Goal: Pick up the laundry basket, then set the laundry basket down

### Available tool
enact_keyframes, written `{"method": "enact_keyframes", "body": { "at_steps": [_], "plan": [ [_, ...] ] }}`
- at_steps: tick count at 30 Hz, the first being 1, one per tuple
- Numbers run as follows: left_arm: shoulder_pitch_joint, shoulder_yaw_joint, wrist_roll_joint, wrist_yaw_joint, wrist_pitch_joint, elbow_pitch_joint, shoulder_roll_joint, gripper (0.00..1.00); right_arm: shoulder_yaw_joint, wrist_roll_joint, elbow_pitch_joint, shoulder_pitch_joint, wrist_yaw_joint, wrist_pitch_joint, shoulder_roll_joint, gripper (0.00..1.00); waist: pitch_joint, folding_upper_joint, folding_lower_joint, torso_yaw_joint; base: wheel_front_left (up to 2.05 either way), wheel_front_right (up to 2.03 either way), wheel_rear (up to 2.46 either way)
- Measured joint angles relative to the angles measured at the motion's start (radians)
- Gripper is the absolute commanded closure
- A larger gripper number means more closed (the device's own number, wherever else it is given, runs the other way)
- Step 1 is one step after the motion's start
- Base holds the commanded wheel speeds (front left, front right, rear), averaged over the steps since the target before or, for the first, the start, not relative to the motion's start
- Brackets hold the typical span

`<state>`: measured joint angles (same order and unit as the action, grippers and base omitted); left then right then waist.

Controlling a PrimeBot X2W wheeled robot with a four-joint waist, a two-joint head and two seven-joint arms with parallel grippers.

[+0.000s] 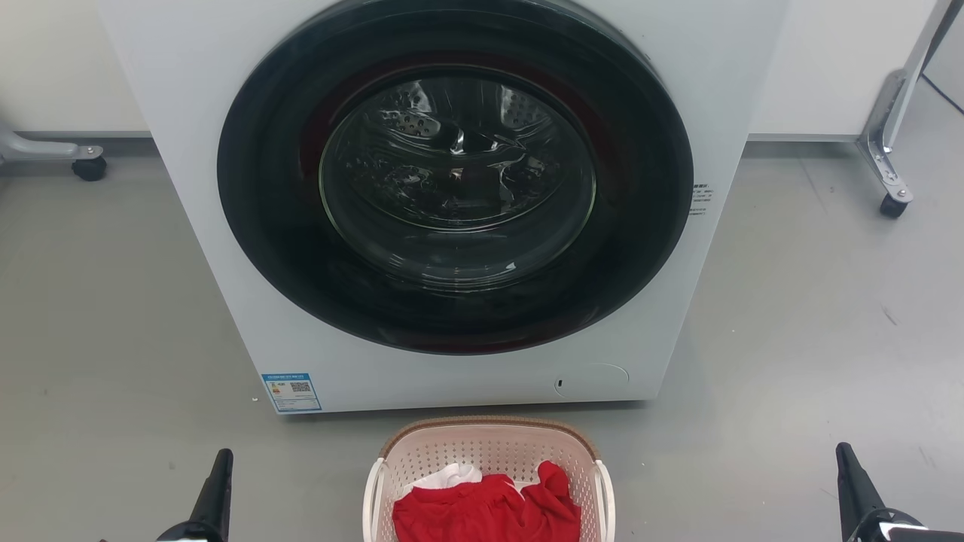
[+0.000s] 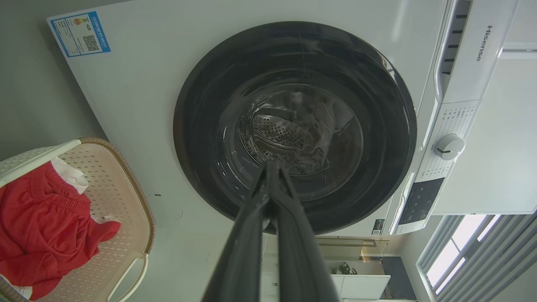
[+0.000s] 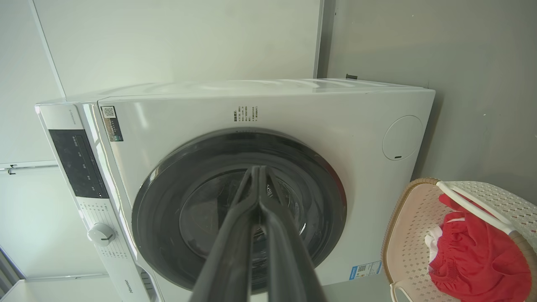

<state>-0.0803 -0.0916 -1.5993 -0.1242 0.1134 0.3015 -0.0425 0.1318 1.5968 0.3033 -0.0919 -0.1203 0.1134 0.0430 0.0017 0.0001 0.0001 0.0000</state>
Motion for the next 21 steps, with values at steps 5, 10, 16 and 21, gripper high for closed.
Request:
{"method": "enact_keyframes", "body": {
  "at_steps": [5, 10, 16, 21],
  "plan": [
    [0.0, 0.0, 0.0, 0.0, 0.0, 0.0, 0.0, 1.0, 0.0, 0.0, 0.0, 0.0, 0.0, 0.0, 0.0, 1.0, 0.0, 0.0, 0.0, 0.0, 0.0, 0.0, 0.0],
    [0.0, 0.0, 0.0, 0.0, 0.0, 0.0, 0.0, 1.0, 0.0, 0.0, 0.0, 0.0, 0.0, 0.0, 0.0, 1.0, 0.0, -0.0001, 0.0, 0.0, 0.0, 0.0, 0.0],
    [0.0, 0.0, 0.0, 0.0, 0.0, 0.0, 0.0, 1.0, 0.0, 0.0, -0.001, 0.0, 0.0, 0.0, 0.0, 1.0, 0.0, 0.0, 0.0, 0.0, 0.0, 0.0, 0.0],
    [0.0, 0.0, 0.0, 0.0, 0.0, 0.0, 0.0, 1.0, 0.0, 0.0, -0.002, 0.0, 0.0, 0.0, 0.0, 1.0, 0.0, 0.0, -0.0001, 0.0, 0.0, 0.0, 0.0]
  ]
}}
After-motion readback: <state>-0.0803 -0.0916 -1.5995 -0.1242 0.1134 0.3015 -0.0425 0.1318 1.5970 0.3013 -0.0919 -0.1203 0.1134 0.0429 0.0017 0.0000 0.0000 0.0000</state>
